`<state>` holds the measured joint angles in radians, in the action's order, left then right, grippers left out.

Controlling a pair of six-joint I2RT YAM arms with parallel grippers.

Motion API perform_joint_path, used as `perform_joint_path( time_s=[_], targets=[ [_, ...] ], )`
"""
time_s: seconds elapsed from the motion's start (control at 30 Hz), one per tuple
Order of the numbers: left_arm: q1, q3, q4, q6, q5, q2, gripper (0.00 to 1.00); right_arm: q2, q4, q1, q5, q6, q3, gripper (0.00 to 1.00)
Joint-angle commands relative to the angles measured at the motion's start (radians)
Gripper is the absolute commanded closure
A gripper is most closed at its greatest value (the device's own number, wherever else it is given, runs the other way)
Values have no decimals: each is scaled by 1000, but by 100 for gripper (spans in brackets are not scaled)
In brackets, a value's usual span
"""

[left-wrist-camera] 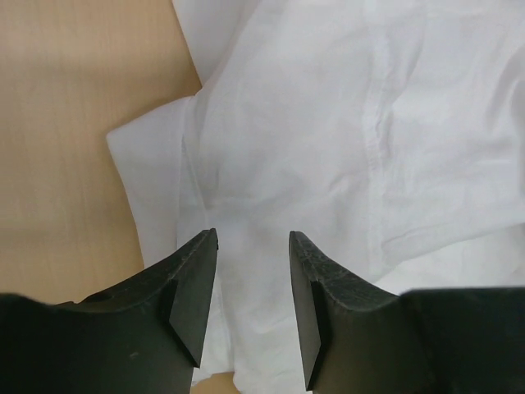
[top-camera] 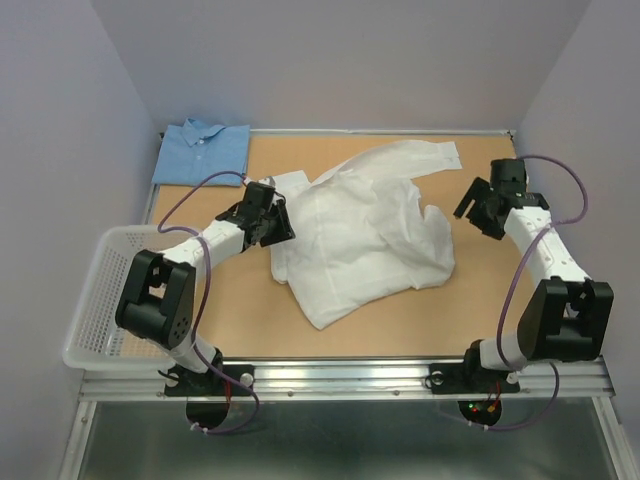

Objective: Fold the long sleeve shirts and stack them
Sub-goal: Flatten the shirt out

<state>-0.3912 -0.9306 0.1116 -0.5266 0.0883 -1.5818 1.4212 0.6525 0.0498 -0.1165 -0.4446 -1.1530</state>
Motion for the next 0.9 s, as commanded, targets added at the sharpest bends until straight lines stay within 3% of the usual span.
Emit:
perform_joint_path(
  time_s=[0.0,0.37,0.63,0.87],
  targets=[
    [25,-59,8,36,-32,71,46,25,-71,116,222,-120,131,24],
    [52,-40,-33,46,-21,-26,45,119,-324,119,471,-181,298,13],
    [58,-30,-39,60,-33,-84,45,160,-389,116,374,-152,305,14],
    [61,-10,-41,60,-39,-104,45,209,-390,55,253,-112,243,22]
  ],
)
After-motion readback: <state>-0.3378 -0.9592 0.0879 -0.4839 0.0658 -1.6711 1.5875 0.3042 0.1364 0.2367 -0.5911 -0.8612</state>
